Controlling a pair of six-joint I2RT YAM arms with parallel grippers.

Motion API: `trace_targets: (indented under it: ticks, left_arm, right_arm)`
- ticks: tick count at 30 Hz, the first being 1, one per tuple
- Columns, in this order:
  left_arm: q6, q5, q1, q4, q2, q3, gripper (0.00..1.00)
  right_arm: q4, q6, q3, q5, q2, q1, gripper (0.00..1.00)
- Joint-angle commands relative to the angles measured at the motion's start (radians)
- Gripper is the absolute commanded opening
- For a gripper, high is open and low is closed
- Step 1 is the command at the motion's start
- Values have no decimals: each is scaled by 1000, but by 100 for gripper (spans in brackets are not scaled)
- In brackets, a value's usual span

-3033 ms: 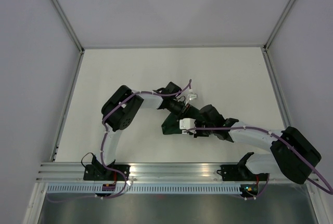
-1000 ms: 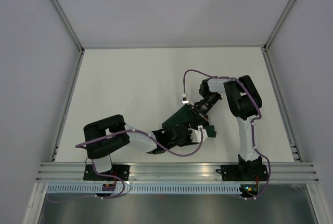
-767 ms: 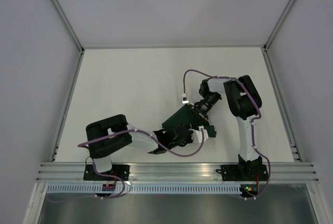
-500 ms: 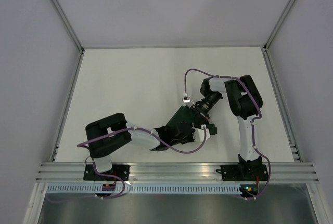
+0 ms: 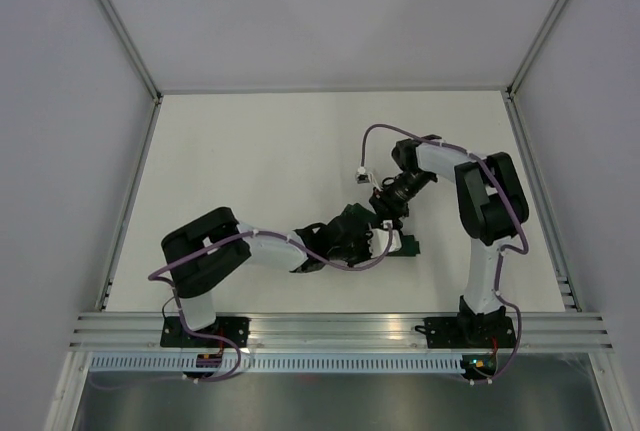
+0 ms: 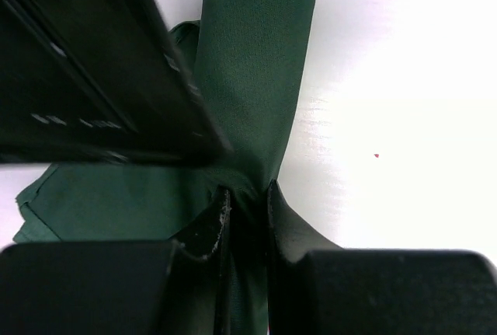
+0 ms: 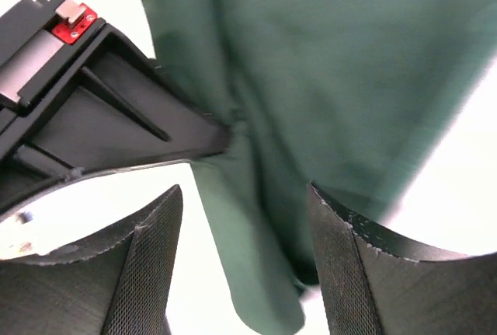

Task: Fold the napkin, place the utensils inside, and roll it up
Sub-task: Roll the napkin with the utensil

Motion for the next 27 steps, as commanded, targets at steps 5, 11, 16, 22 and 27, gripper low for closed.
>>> trace_targets:
  ticks: [5,11,16,22,27]
  left_arm:
    - [-129,271,101,-186,67,33,2]
    - [-186,482,202,-288,156,141,2]
    - [-238,693,276,-367,242,239,2]
    - [-255,839,334,-505,360,380,2]
    - [-278,888,362,-577,401,458,2]
  right_arm:
    - [254,147,-74,79,-216,-116,69]
    - [518,212,-296,157,-452,-172,68]
    - [719,157,-519,175,-684,-167,73]
    - [794,81,-678,172,-845,-101,76]
    - [861,101,-763,281,-908,75,77]
